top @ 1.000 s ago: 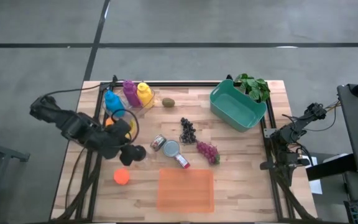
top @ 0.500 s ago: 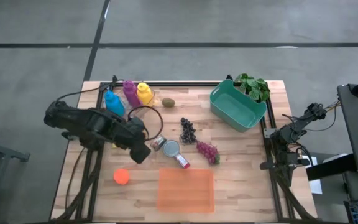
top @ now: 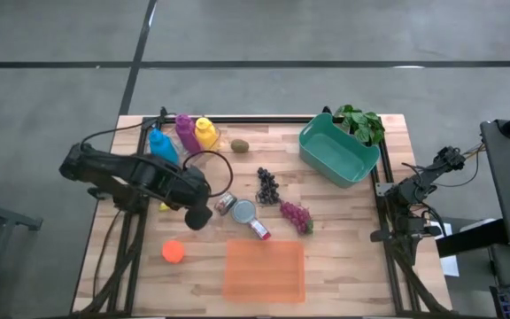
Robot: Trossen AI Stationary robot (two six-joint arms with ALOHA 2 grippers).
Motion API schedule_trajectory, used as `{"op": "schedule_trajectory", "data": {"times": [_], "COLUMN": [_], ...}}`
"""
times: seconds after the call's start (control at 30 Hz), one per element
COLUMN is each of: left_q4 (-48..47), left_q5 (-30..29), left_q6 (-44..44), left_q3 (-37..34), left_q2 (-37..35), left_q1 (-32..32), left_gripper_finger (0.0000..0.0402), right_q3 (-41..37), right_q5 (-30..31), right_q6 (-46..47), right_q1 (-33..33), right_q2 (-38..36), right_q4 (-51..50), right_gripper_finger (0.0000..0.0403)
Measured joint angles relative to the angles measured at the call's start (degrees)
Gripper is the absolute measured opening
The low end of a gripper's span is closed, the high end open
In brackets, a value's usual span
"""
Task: Pick & Place Food Item
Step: Put the transparent water bottle into the transparent bin
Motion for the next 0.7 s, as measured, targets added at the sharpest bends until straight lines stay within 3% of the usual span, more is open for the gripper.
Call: {"op": "schedule_trajectory", "data": {"times": [0.7], "left_q4": [4.73], "left_q5": [2.92], "left_q6": [1.87], "left_q3": [-5.31], "left_q2": [0.13], "left_q1": [-0.13], "left_gripper_finger": [0.0399], "right_q3": [0.01], "right_q5": [0.0], "right_q6": [0.02], "right_q1": [-0.02], "right_q2": [0.0], "right_q4": [-0.01], "right_gripper_finger": [0.0008]}}
